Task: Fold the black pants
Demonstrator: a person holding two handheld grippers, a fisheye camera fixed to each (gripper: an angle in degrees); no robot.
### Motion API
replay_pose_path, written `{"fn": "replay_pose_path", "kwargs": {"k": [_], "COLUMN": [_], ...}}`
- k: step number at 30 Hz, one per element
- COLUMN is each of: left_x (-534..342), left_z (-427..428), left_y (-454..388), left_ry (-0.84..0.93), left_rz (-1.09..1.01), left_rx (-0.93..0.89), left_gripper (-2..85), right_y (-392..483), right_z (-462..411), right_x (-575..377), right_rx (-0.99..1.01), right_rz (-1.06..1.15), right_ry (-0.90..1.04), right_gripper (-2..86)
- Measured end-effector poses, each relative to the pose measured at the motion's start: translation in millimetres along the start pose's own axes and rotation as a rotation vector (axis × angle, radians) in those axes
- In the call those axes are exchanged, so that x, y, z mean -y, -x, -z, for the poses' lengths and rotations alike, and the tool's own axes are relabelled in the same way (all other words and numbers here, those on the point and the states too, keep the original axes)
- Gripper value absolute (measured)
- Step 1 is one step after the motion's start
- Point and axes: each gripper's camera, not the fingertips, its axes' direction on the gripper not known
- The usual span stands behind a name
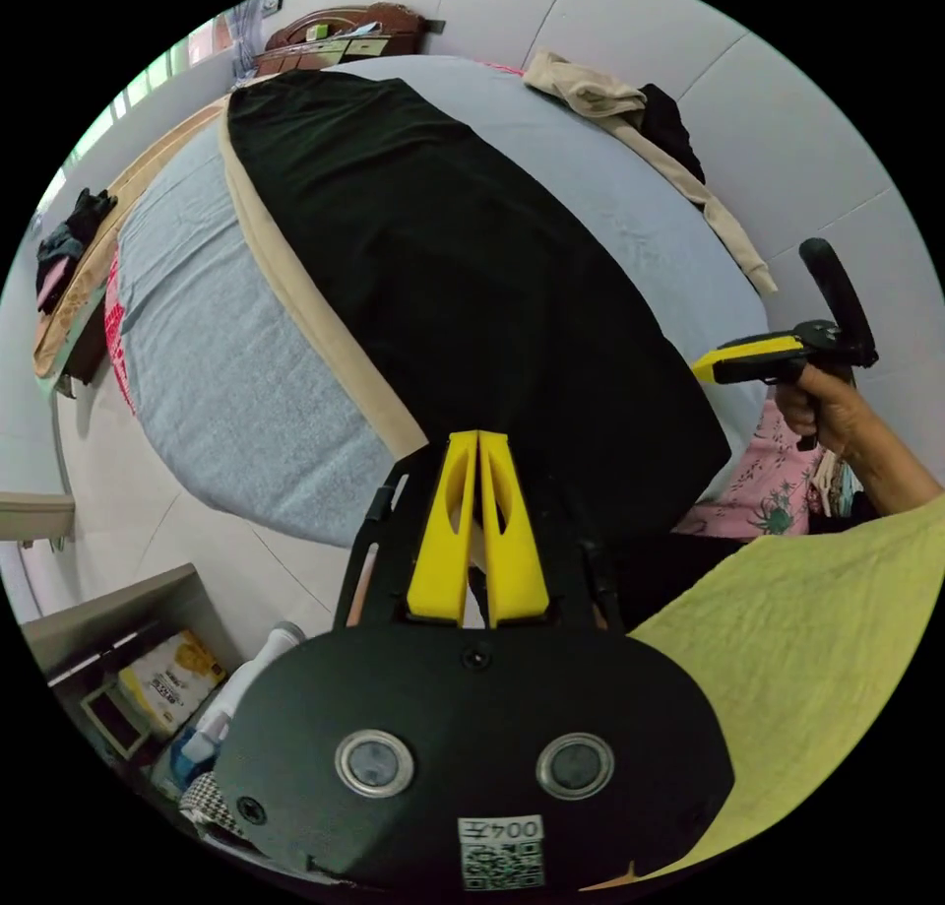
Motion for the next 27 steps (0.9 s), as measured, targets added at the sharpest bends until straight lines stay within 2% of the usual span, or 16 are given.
{"fn": "replay_pose_path", "kwargs": {"k": [2, 4, 6, 10, 12, 17, 22, 27], "left_x": [-8.2, -25.9, -71.5, -152.0, -199.0, -255.8, -266.4, -267.5], "left_z": [10.6, 26.6, 52.0, 62.7, 51.8, 26.8, 12.6, 3.8], "left_y": [17.2, 42.7, 80.9, 139.0, 173.4, 210.9, 225.5, 229.8], "left_ry": [0.010, -0.030, -0.189, -0.313, -0.341, -0.382, -0.369, -0.322], "left_rz": [0.038, 0.090, 0.198, 0.335, 0.445, 0.563, 0.535, 0.419], "left_rx": [-0.062, -0.249, -0.467, -0.645, -0.746, -0.860, -0.937, -1.090], "left_gripper": [1.2, 1.9, 3.9, 9.8, 12.3, 14.8, 15.7, 15.5], "right_y": [-28.1, -46.6, -63.0, -94.9, -102.1, -107.5, -113.0, -111.5], "right_z": [15.9, 22.4, 26.0, 26.3, 26.5, 39.1, 46.8, 44.4], "right_x": [-29.9, -55.2, -79.5, -120.3, -129.0, -146.5, -160.6, -175.9], "right_rx": [0.264, 0.382, 0.473, 0.650, 0.670, 0.625, 0.631, 0.685], "right_rz": [-0.041, -0.075, -0.100, -0.157, -0.170, -0.177, -0.196, -0.194], "right_ry": [-0.073, -0.103, -0.123, -0.165, -0.171, -0.202, -0.193, -0.128], "right_gripper": [3.0, 5.9, 7.4, 11.1, 11.7, 12.2, 11.2, 10.1]}}
